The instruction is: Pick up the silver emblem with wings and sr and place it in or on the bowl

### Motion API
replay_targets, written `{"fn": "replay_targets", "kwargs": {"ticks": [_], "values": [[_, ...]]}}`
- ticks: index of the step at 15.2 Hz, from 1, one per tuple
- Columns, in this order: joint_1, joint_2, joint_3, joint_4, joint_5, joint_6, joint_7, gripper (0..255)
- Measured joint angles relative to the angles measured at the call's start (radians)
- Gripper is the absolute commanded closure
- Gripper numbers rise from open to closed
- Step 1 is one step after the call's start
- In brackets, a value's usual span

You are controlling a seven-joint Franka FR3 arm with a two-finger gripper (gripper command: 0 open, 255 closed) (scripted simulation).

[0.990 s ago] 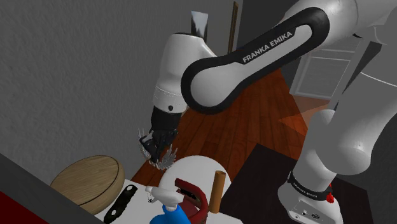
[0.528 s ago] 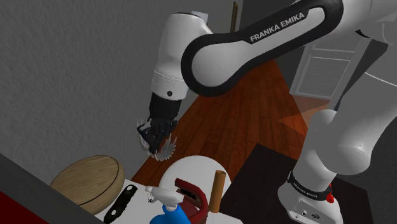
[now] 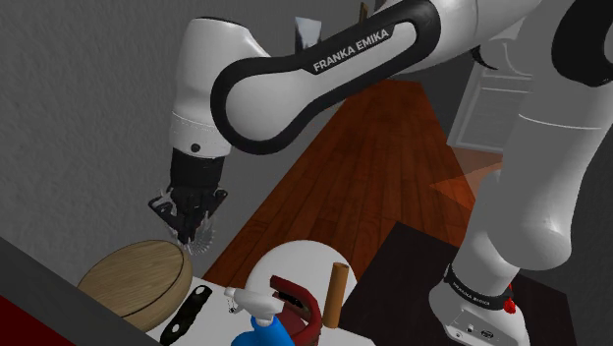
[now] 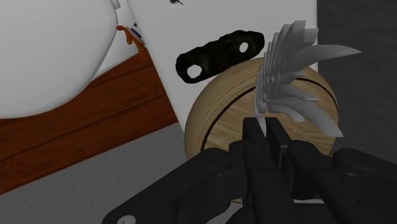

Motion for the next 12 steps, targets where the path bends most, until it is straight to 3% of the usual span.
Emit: {"fn": "replay_targets", "kwargs": {"ticks": [8, 12], "values": [[0.112, 0.359, -0.029, 0.459, -0.212, -0.122, 0.141, 255], [0.138, 0.423, -0.041, 0.495, -0.242, -0.098, 0.157, 255]]}}
